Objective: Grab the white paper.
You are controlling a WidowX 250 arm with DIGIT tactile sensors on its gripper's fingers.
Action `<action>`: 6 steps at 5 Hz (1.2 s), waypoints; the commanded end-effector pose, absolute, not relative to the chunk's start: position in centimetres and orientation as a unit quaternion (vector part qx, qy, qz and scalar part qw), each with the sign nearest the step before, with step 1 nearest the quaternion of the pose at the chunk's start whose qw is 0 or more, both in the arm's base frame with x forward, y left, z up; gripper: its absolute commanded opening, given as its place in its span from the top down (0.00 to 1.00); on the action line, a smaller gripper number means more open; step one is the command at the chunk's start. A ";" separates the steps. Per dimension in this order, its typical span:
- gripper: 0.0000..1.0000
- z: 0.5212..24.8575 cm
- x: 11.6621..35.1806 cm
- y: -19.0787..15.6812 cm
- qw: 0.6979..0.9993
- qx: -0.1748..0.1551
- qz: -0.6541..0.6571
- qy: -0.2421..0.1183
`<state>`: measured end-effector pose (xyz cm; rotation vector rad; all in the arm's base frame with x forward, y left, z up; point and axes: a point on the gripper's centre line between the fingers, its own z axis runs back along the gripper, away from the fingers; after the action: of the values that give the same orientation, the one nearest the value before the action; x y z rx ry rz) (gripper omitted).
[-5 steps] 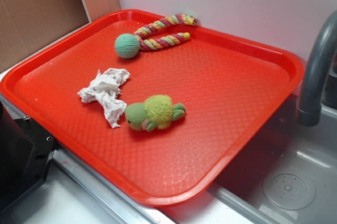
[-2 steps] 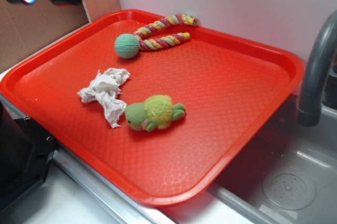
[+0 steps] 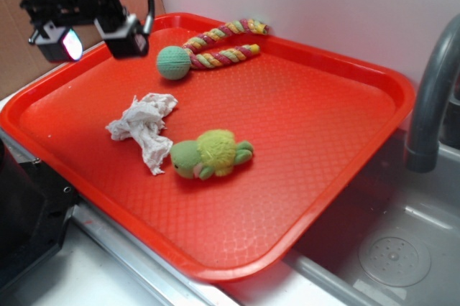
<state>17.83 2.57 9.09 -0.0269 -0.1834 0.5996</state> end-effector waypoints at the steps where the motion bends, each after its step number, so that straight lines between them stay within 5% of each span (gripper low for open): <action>1: 0.00 4.0 18.4 0.8 0.964 -0.010 0.257 -0.066; 3: 0.02 0.1 18.9 0.1 0.967 0.014 0.251 -0.047; 4: 1.00 1.4 18.9 0.5 0.968 0.000 0.246 -0.053; 6: 1.00 5.6 18.9 1.0 0.989 -0.009 0.143 -0.034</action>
<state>18.14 0.10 4.82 -0.0157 -0.0230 0.2701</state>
